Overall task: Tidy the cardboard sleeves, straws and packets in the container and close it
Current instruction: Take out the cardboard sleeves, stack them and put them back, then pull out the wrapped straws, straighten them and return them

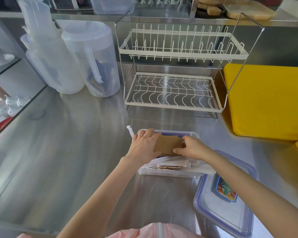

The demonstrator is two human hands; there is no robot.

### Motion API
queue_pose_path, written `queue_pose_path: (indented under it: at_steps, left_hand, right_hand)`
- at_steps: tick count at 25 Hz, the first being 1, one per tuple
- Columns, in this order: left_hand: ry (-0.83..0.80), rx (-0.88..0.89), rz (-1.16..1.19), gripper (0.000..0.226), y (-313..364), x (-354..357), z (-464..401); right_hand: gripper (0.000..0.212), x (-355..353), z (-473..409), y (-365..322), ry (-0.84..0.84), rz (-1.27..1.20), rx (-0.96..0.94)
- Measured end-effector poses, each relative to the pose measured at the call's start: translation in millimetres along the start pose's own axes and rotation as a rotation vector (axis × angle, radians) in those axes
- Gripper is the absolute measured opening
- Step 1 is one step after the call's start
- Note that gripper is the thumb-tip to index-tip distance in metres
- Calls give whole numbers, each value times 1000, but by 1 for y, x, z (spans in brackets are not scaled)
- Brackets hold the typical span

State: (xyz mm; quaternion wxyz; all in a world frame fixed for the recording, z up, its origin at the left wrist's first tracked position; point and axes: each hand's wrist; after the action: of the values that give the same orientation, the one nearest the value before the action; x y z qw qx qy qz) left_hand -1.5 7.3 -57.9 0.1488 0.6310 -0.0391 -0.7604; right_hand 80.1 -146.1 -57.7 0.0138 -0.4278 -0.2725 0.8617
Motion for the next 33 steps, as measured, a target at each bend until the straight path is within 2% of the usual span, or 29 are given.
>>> queue_pose_path:
  at_steps: [3, 7, 12, 14, 16, 17, 19, 22, 25, 27, 30, 33]
  left_hand:
    - [-13, 29, -73, 61, -4, 10, -2]
    - [88, 5, -79, 57, -12, 15, -2]
    - [125, 74, 20, 59, -15, 12, -1]
    - [312, 74, 182, 58, -19, 10, 5]
    - [577, -95, 333, 58, -21, 11, 11]
    - [619, -230, 388, 62, -23, 13, 13]
    - [493, -456, 488, 69, -26, 17, 12]
    - [313, -580, 718, 61, -27, 22, 6]
    - [329, -563, 753, 29, -28, 25, 7]
    - [397, -549, 754, 19, -28, 25, 10]
    - [468, -482, 851, 16, -26, 23, 18]
    - [488, -306, 839, 18, -15, 23, 26]
  right_hand:
    - [42, 6, -2, -4, 53, -26, -42]
    - [33, 9, -3, -6, 76, -90, -85]
    - [36, 2, 6, 2, 64, 80, -122]
    - [43, -6, 13, 7, 137, 212, -185]
    - [48, -14, 18, 10, 161, 353, -216]
    - [49, -16, 20, 11, 124, 420, -214]
    - [47, -16, 21, 11, 20, 493, -188]
    - [55, -8, 15, 8, -87, 579, -156]
    - [58, -2, 9, 6, -157, 631, -107]
    - [55, -1, 8, 5, -156, 630, -97]
    - [43, -3, 10, 6, -147, 616, -117]
    - [21, -9, 17, 6, -121, 577, -166]
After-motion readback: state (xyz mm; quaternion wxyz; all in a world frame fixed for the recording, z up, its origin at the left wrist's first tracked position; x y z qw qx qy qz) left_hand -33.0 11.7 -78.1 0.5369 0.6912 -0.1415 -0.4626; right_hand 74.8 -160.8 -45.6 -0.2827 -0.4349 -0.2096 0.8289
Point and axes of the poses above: each hand's wrist, its own z-axis away from the middle knuckle, its own x-axis out of the palm, y = z × x, and after that the axes turned 2 degrees about -x, right-handed
